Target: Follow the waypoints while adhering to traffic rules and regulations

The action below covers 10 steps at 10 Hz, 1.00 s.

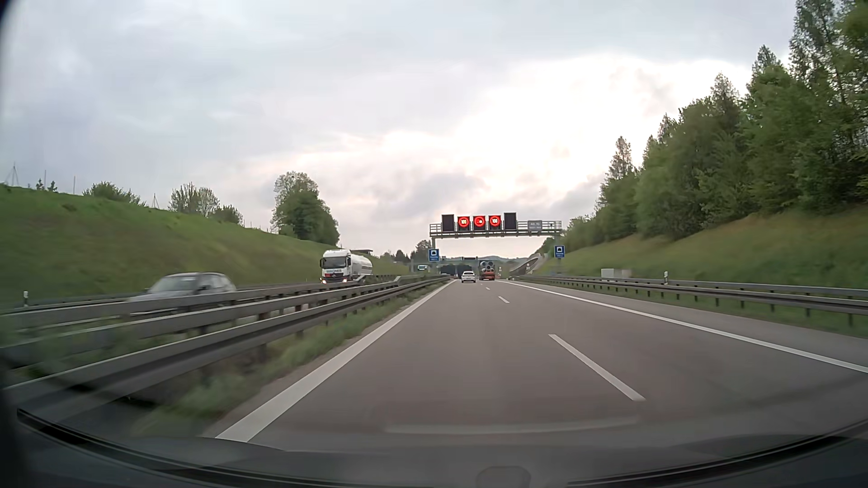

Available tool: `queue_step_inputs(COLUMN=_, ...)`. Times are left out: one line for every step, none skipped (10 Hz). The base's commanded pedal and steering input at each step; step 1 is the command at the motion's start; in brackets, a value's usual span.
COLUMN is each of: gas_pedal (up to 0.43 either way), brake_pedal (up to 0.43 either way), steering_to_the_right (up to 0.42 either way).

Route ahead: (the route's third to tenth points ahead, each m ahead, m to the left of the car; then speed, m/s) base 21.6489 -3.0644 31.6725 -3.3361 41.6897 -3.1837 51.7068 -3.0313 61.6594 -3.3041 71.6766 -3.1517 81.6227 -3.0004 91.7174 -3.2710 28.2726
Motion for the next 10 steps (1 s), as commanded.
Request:
queue_step_inputs(gas_pedal=0.157, brake_pedal=0.0, steering_to_the_right=-0.001)
queue_step_inputs(gas_pedal=0.157, brake_pedal=0.0, steering_to_the_right=-0.001)
queue_step_inputs(gas_pedal=0.157, brake_pedal=0.0, steering_to_the_right=-0.001)
queue_step_inputs(gas_pedal=0.157, brake_pedal=0.0, steering_to_the_right=-0.002)
queue_step_inputs(gas_pedal=0.157, brake_pedal=0.0, steering_to_the_right=-0.001)
queue_step_inputs(gas_pedal=0.157, brake_pedal=0.0, steering_to_the_right=-0.001)
queue_step_inputs(gas_pedal=0.157, brake_pedal=0.0, steering_to_the_right=-0.001)
queue_step_inputs(gas_pedal=0.157, brake_pedal=0.0, steering_to_the_right=-0.001)
queue_step_inputs(gas_pedal=0.157, brake_pedal=0.0, steering_to_the_right=-0.001)
queue_step_inputs(gas_pedal=0.157, brake_pedal=0.0, steering_to_the_right=-0.001)
